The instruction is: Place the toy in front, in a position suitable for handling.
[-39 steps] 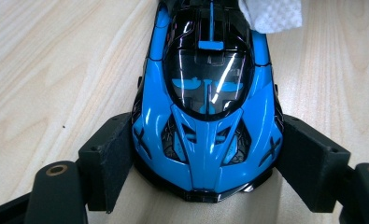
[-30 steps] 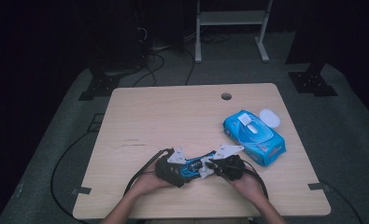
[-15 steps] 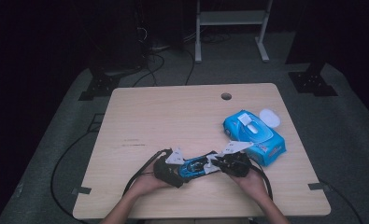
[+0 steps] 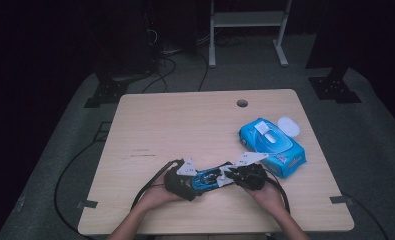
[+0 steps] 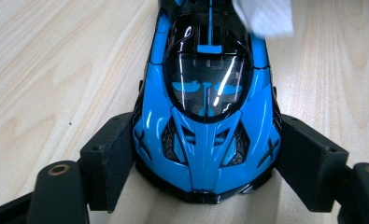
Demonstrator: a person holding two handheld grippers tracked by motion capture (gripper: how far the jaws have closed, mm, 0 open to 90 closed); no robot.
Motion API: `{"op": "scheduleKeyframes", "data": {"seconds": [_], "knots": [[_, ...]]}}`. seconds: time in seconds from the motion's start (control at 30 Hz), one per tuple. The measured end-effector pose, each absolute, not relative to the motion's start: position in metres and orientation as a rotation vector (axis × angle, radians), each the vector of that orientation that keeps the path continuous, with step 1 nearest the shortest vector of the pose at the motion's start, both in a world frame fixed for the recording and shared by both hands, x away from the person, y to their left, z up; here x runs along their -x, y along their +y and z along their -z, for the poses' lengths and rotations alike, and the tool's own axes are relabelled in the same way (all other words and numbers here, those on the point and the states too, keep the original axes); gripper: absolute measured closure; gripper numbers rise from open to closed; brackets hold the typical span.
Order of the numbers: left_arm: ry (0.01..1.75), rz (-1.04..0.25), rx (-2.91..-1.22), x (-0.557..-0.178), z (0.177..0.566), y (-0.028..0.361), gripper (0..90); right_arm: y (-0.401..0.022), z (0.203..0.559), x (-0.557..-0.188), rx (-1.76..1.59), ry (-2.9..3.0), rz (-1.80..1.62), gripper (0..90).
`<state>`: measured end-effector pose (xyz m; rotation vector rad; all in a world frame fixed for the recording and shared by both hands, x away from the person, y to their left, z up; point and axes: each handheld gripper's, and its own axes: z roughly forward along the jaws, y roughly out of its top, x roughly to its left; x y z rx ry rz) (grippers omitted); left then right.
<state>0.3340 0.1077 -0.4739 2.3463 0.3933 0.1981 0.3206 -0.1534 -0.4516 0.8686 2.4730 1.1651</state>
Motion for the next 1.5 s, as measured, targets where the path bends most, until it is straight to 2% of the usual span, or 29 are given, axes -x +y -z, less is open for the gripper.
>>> {"op": "scheduleKeyframes", "data": {"seconds": [0.13, 0.43, 0.57, 0.67, 0.93, 1.17, 1.37, 1.5], "knots": [[0.388, -0.189, -2.344, -0.335, 0.473, 0.11, 24.1, -0.153, 0.452, -0.32, -0.881, 2.464, -1.169, 82.3], [0.384, -0.194, -2.341, -0.334, 0.472, 0.11, 24.9, -0.118, 0.45, -0.314, -0.733, 2.55, -1.274, 82.3], [0.395, -0.193, -2.335, -0.334, 0.473, 0.112, 23.0, -0.123, 0.448, -0.318, -0.766, 2.539, -1.257, 82.4], [0.376, -0.196, -2.337, -0.335, 0.472, 0.111, 24.9, -0.12, 0.448, -0.319, -0.765, 2.545, -1.255, 82.4], [0.373, -0.204, -2.333, -0.333, 0.472, 0.112, 25.1, -0.072, 0.454, -0.32, -0.656, 2.673, -1.242, 82.7], [0.368, -0.214, -2.333, -0.333, 0.472, 0.111, 25.5, -0.083, 0.448, -0.335, -0.769, 2.672, -1.253, 83.1], [0.366, -0.214, -2.334, -0.333, 0.472, 0.112, 25.5, -0.056, 0.453, -0.331, -0.7, 2.762, -1.233, 83.1], [0.364, -0.219, -2.335, -0.333, 0.472, 0.111, 25.5, -0.075, 0.447, -0.34, -0.779, 2.652, -1.203, 83.5]]}}
